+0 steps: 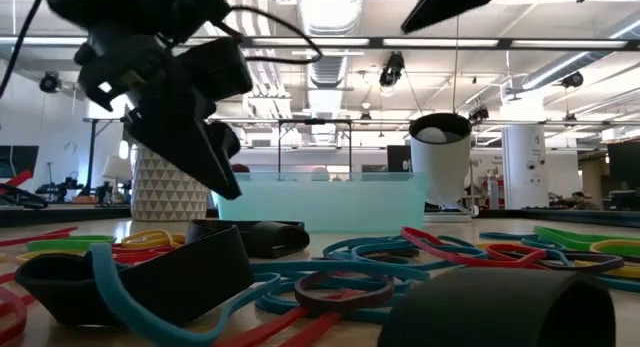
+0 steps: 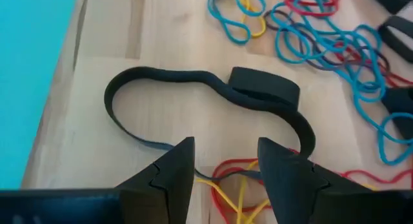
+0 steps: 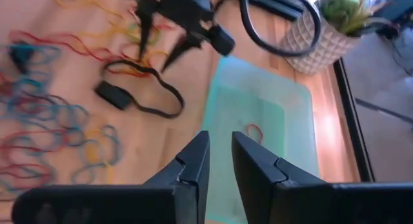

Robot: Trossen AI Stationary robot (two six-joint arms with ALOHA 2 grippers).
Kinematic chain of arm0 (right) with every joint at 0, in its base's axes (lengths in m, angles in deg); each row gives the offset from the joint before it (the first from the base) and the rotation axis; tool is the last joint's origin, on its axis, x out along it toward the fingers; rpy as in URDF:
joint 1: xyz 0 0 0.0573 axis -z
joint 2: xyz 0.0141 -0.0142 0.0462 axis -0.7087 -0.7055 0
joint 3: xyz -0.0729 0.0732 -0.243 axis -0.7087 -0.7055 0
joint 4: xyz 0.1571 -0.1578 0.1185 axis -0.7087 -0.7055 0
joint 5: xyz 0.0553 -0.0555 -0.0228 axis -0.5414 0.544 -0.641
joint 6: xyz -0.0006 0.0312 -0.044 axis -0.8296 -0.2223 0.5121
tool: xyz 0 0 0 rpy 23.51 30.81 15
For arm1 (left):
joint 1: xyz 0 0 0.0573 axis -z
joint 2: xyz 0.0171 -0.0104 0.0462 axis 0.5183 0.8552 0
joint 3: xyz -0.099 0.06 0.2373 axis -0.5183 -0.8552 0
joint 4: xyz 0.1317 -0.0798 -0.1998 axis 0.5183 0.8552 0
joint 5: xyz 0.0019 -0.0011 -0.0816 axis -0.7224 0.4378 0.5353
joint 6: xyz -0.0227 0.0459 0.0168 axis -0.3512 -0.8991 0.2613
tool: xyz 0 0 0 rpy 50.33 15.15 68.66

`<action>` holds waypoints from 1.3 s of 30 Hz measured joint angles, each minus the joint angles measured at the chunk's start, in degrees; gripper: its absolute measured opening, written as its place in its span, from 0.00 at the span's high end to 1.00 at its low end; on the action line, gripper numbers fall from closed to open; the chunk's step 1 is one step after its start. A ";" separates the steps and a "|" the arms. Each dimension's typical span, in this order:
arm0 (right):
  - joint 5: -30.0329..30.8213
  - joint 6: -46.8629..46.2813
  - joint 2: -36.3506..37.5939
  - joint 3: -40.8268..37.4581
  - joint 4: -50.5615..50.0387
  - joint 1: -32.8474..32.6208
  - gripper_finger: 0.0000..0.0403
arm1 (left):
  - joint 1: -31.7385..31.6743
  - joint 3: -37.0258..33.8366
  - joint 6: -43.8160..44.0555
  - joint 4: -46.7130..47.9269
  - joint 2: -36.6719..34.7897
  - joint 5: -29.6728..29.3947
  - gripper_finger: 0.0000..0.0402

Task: Pick and place rubber bands into bin
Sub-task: Put the black rubber band into the green bin

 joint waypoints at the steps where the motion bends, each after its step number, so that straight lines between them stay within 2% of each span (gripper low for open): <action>1: 0.21 -0.56 1.16 -0.80 -0.07 -0.79 0.85 | 0.08 1.11 0.81 0.78 0.67 -0.04 0.62; 12: 7.06 -5.75 7.18 -7.95 0.14 -7.31 0.85 | 1.24 8.16 7.31 13.00 6.70 -6.49 0.62; 32: 8.48 -8.85 7.14 -11.58 2.31 -7.92 0.85 | 1.53 8.81 8.28 13.61 9.02 -9.90 0.62; 39: 8.72 -8.38 7.14 -11.60 2.89 -7.95 0.85 | 1.76 8.86 8.37 13.65 9.12 -10.07 0.71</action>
